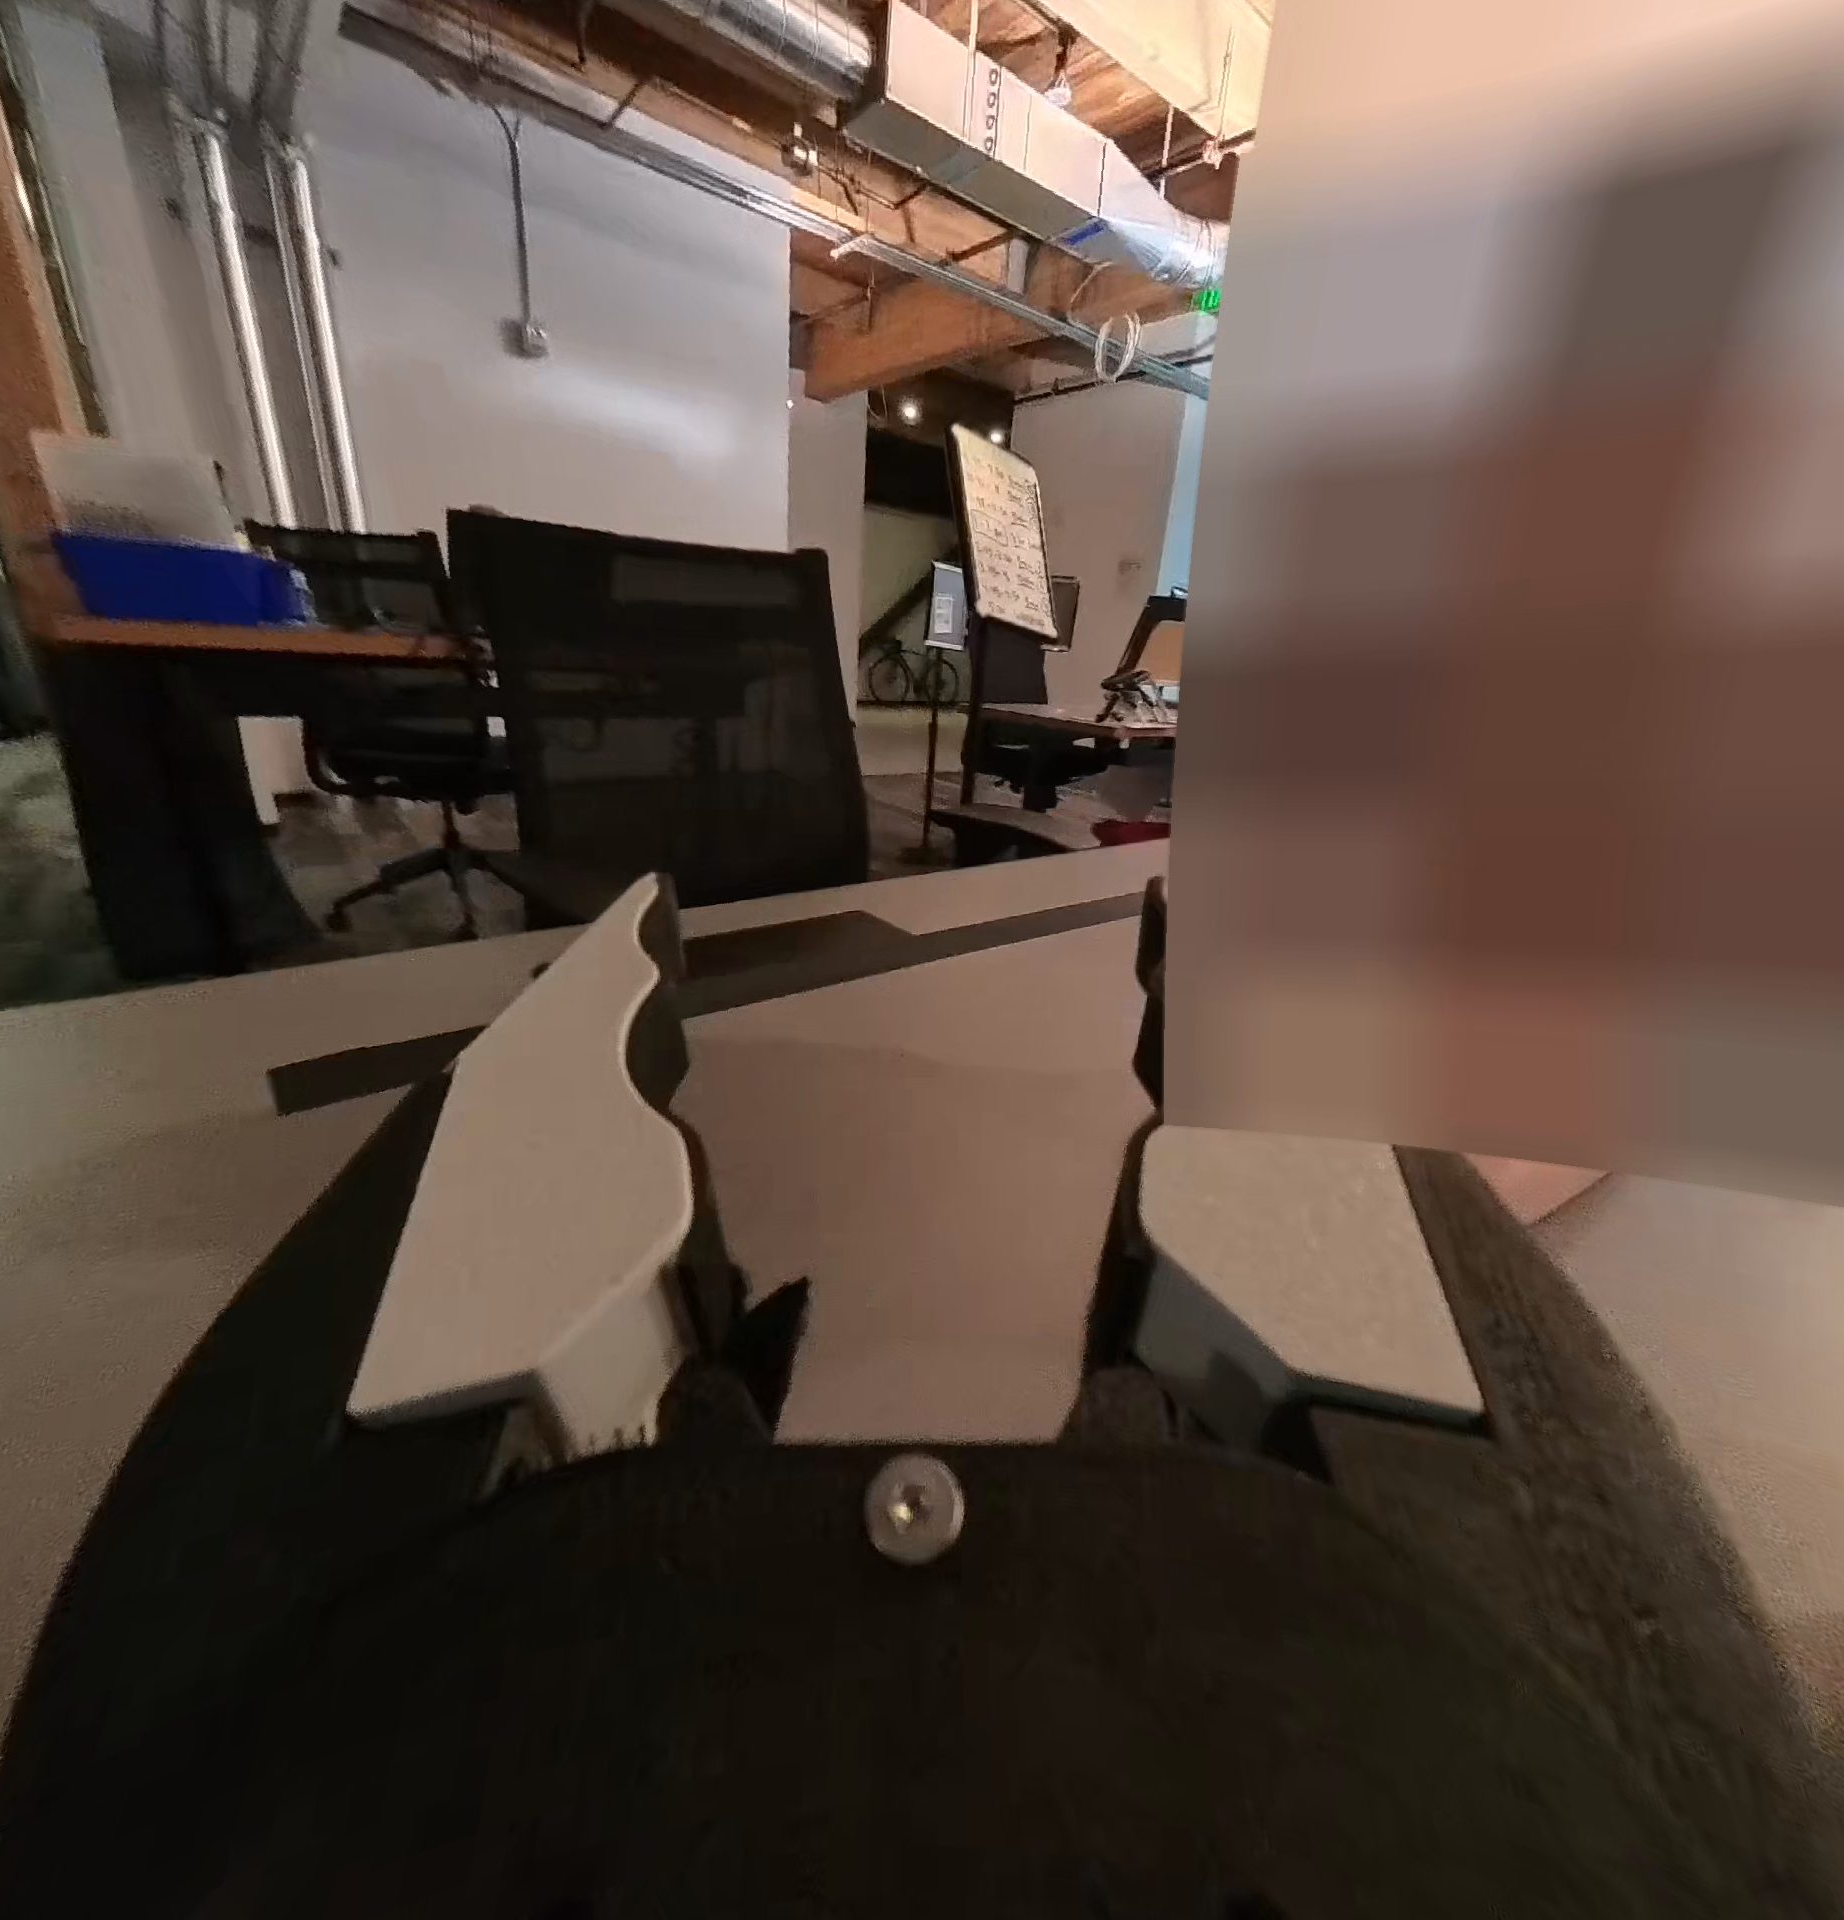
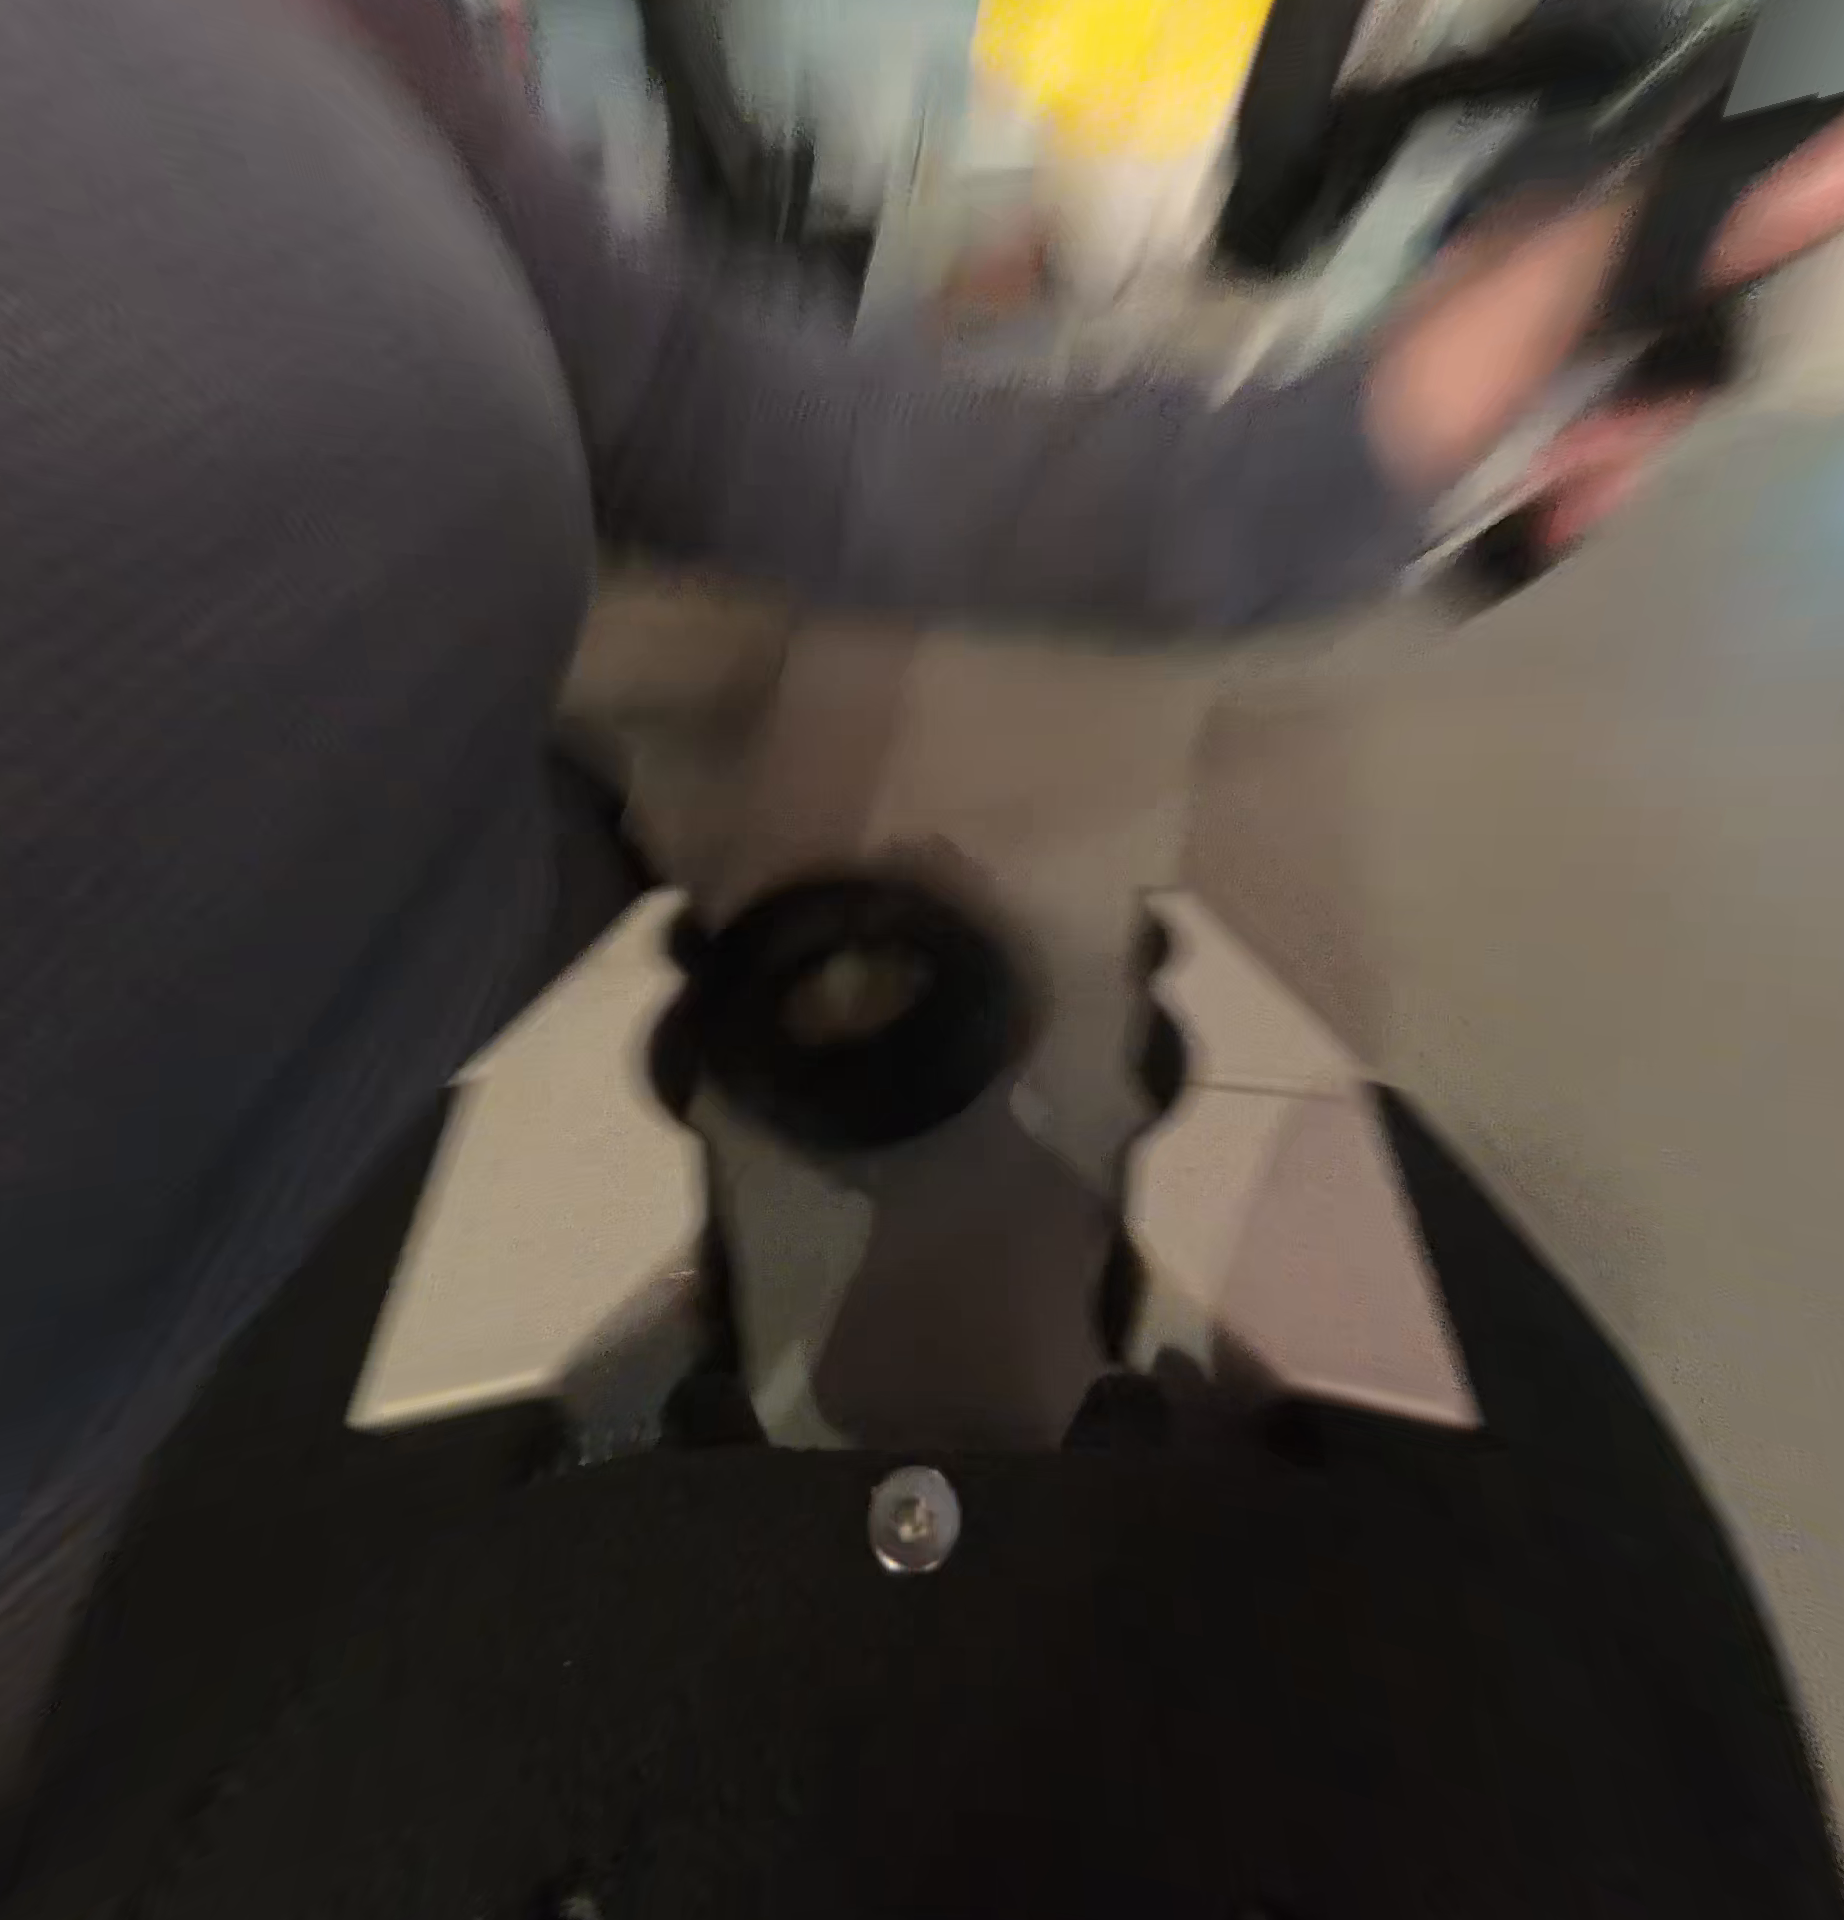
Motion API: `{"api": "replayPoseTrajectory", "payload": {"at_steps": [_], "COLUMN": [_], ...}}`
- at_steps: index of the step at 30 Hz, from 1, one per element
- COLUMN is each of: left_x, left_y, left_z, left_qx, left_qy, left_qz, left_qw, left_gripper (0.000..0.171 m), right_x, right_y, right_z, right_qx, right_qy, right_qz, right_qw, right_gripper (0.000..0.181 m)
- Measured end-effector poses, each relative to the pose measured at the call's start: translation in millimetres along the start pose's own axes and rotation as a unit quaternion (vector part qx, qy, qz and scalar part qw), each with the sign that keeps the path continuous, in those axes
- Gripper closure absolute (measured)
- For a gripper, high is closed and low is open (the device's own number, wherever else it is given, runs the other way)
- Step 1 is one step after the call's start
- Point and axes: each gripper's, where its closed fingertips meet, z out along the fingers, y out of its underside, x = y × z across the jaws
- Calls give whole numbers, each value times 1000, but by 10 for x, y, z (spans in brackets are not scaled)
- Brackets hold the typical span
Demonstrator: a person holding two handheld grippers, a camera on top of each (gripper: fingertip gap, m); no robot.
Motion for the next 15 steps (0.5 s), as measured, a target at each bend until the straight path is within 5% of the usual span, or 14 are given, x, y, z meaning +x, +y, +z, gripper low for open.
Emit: {"api": "replayPoseTrajectory", "payload": {"at_steps": [1, 6, 8, 15], "left_x": [10, 186, 224, 193], "left_y": [65, 342, 394, 418], "left_z": [-32, -20, -9, -25], "left_qx": [4, -21, -27, -30], "left_qy": [-4, 26, 34, 43], "left_qz": [10, 25, 19, -18], "left_qw": [1000, 999, 999, 998], "left_gripper": [85, 88, 90, 90], "right_x": [-53, -169, -156, -33], "right_y": [121, 532, 499, 431], "right_z": [75, 278, 306, 210], "right_qx": [-47, -197, -189, -150], "right_qy": [-8, -4, -3, -27], "right_qz": [5, -51, -42, 51], "right_qw": [999, 979, 981, 987], "right_gripper": [82, 79, 95, 98]}}
